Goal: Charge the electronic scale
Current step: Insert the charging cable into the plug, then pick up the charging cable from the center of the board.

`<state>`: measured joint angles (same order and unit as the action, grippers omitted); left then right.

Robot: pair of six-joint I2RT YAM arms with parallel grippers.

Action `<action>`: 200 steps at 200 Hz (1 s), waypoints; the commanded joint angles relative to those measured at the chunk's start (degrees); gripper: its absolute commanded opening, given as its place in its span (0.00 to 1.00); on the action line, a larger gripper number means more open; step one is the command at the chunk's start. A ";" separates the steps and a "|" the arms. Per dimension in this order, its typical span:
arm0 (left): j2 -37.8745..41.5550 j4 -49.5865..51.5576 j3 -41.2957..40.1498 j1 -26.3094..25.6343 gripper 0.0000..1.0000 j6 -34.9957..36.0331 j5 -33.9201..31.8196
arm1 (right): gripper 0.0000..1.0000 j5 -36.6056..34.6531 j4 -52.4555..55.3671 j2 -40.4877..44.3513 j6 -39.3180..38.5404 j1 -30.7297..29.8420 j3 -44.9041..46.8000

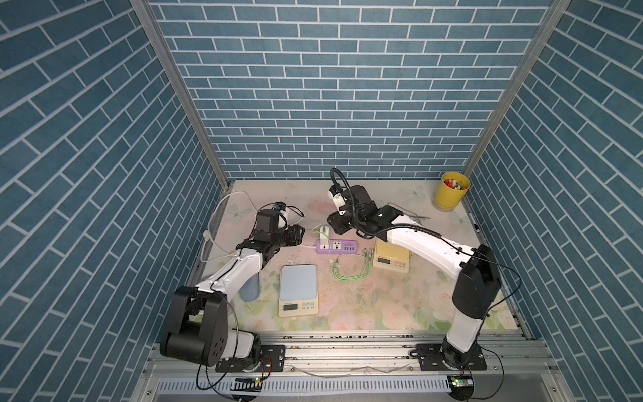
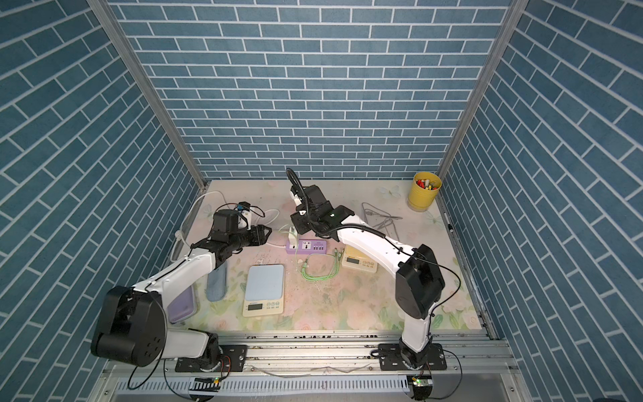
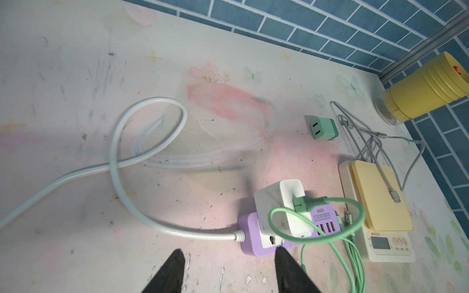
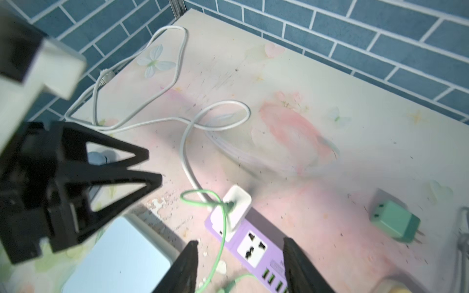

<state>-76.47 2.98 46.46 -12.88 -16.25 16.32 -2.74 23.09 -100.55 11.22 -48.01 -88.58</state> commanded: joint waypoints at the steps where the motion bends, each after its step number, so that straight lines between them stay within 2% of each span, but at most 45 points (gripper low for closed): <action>1: 4.39 10.65 0.97 -5.56 0.59 4.34 -6.48 | 0.54 -4.27 3.98 5.87 6.32 2.26 7.17; 13: 5.67 14.16 2.61 -10.85 0.60 5.30 -11.07 | 0.53 -3.24 4.97 8.34 10.86 5.26 12.06; 33: 4.24 17.42 5.42 -22.46 0.60 5.80 -18.85 | 0.51 -1.44 6.67 11.13 18.77 9.51 19.82; 57: -4.96 19.25 11.01 -36.15 0.63 5.46 -25.95 | 0.52 -1.17 5.74 14.65 24.20 11.55 28.32; 76: -14.04 17.96 14.64 -41.68 0.64 3.97 -27.29 | 0.53 -1.68 4.28 17.82 29.46 13.28 34.27; 95: -21.31 15.97 17.64 -43.74 0.66 3.35 -25.90 | 0.54 -1.32 3.10 20.47 33.16 14.06 38.73; 106: -24.54 16.17 19.28 -44.25 0.66 4.88 -27.43 | 0.54 0.03 2.78 21.11 34.15 14.03 40.37; 116: -27.14 16.32 19.50 -44.11 0.67 6.24 -29.10 | 0.54 0.51 1.67 21.43 35.66 13.96 42.13; 130: -29.49 14.83 18.17 -43.72 0.63 7.41 -27.71 | 0.51 3.72 -1.46 21.71 40.11 13.79 43.20; 149: -30.62 15.34 16.80 -43.41 0.56 7.11 -25.11 | 0.50 4.48 -0.63 19.56 39.55 11.37 40.10; 167: -28.98 15.82 13.90 -43.29 0.49 6.49 -25.78 | 0.51 4.02 1.82 16.98 39.14 10.36 39.13; 200: -22.62 12.32 6.01 -41.64 0.24 3.92 -24.98 | 0.53 5.40 -1.58 14.82 43.12 9.22 39.73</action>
<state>-102.39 14.90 57.17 -56.07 -10.59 -8.78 1.76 23.03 -84.12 48.05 -38.15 -48.27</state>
